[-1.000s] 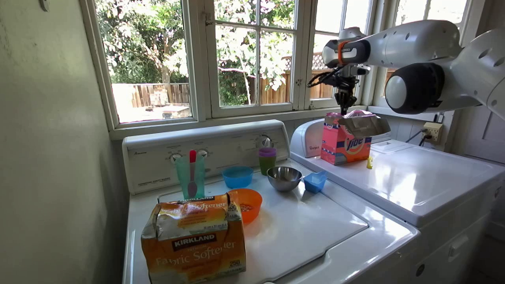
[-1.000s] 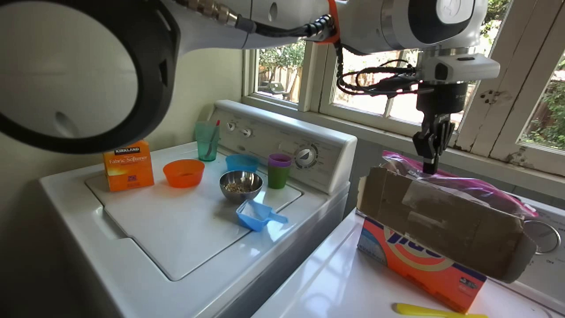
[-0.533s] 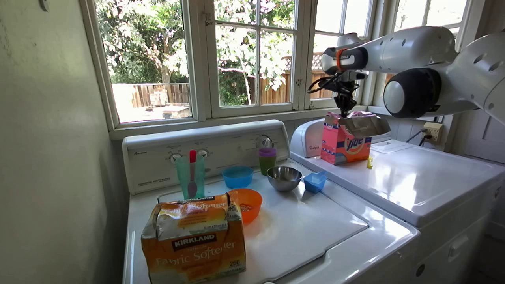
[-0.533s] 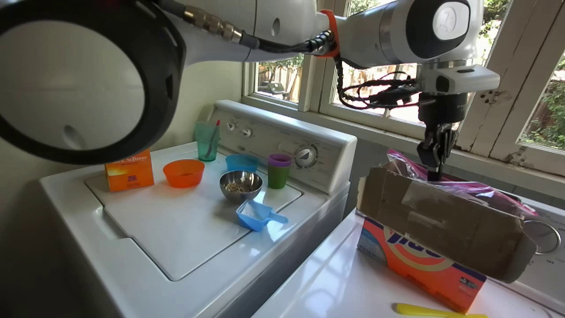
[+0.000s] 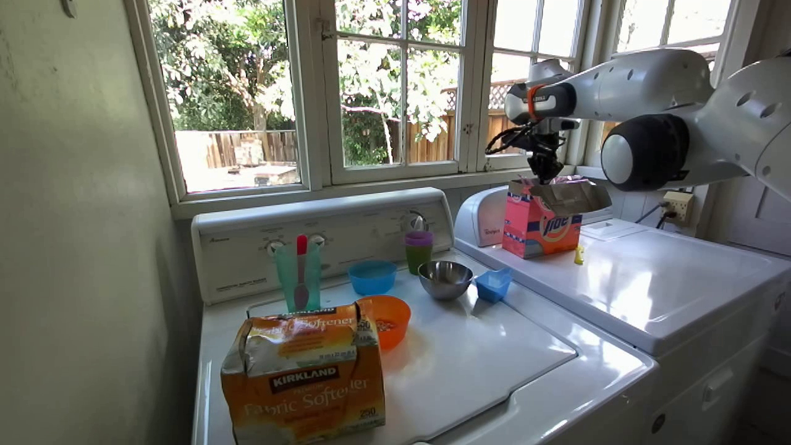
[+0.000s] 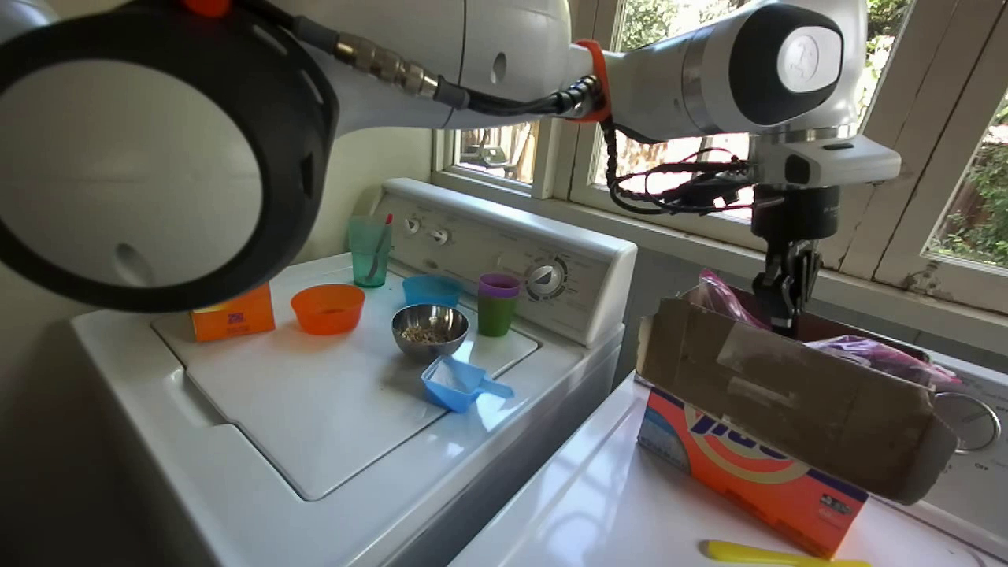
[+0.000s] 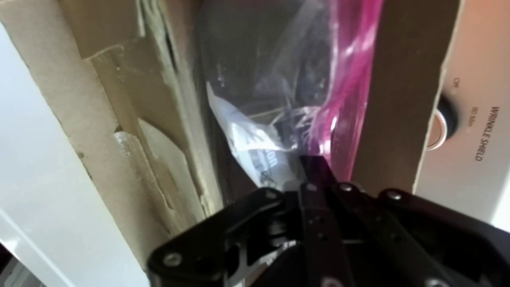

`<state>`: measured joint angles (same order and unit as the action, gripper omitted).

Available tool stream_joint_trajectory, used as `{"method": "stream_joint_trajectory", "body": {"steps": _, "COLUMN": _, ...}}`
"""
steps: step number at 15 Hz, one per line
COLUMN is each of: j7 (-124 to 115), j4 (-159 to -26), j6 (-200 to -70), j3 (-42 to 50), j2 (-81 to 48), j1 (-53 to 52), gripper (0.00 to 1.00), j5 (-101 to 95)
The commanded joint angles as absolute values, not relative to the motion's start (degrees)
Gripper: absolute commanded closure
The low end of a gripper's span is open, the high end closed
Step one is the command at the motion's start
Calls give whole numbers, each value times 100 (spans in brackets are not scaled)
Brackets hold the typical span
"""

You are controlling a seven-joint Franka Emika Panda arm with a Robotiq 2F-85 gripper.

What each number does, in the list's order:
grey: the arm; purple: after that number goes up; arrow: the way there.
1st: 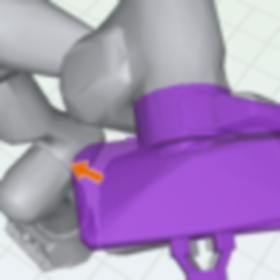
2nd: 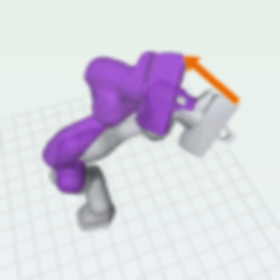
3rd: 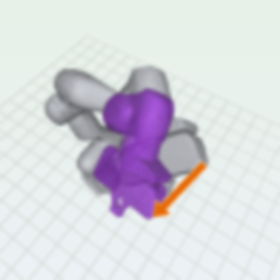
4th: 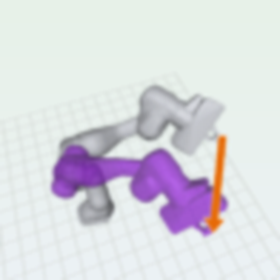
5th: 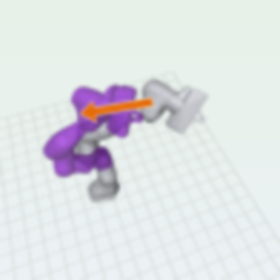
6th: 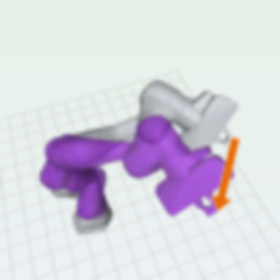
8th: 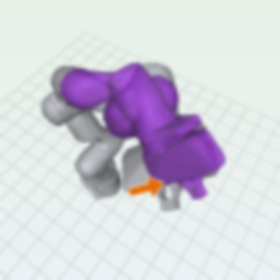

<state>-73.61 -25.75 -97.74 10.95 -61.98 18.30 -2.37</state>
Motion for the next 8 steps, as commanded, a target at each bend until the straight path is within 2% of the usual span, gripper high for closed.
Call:
{"method": "stream_joint_trajectory", "body": {"steps": 1, "j7": -6780, "j4": -2601, "j6": -9828, "j3": 736, "j2": -5947, "j1": 1922, "gripper": 100, "j5": 74}}
{"method": "stream_joint_trajectory", "body": {"steps": 4, "j7": -6563, "j4": -2763, "j6": -9229, "j3": 463, "j2": -5628, "j1": 1966, "gripper": 100, "j5": 422}}
{"method": "stream_joint_trajectory", "body": {"steps": 8, "j7": -6469, "j4": -2717, "j6": -9179, "j3": 426, "j2": -5516, "j1": 1971, "gripper": 100, "j5": 551}}
